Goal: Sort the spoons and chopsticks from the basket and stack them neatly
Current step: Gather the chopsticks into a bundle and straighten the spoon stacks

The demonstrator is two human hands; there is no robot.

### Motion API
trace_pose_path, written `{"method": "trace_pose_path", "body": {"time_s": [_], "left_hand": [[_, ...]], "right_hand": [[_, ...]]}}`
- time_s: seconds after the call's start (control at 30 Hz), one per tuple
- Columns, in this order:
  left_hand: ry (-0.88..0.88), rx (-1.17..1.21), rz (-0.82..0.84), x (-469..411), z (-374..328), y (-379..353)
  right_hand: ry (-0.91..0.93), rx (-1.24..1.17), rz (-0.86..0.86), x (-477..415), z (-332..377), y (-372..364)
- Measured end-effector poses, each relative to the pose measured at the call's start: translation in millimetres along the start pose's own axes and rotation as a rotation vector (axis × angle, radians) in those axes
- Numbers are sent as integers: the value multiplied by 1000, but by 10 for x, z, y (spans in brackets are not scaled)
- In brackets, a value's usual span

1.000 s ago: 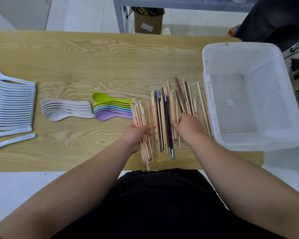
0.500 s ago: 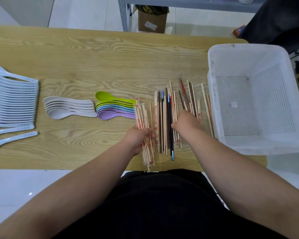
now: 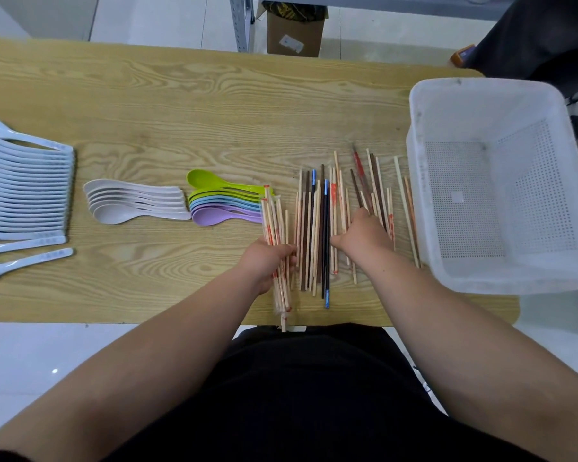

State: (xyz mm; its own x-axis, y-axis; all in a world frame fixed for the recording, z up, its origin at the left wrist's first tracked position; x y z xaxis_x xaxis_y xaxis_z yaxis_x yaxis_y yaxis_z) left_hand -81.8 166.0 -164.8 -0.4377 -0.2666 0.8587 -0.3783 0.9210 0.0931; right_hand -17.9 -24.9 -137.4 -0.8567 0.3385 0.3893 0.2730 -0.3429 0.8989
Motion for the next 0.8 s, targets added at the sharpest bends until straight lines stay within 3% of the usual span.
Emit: {"method": "trace_pose_path", "body": {"time_s": [0.47, 0.8], "left_hand": [[-22, -30, 17, -67, 48, 13], [-6, -4, 42, -63, 60, 37]], "right_hand": [[-21, -128, -30, 68, -45, -35], [-33, 68, 15, 150, 6, -67]]}}
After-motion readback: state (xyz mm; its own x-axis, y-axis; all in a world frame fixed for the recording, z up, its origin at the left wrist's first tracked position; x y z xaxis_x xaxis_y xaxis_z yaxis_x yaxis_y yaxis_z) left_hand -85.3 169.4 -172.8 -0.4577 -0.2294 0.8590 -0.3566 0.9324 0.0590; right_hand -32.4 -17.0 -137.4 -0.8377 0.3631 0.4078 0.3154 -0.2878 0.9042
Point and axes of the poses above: each hand's wrist, its own x-axis away from the middle knuckle, its own y-axis out of the back of the hand, z = x × y, the point moved 3 cm from there along -x, towards the middle knuckle, and after that the axes turned 15 degrees about -z, right-handed, at the moved point
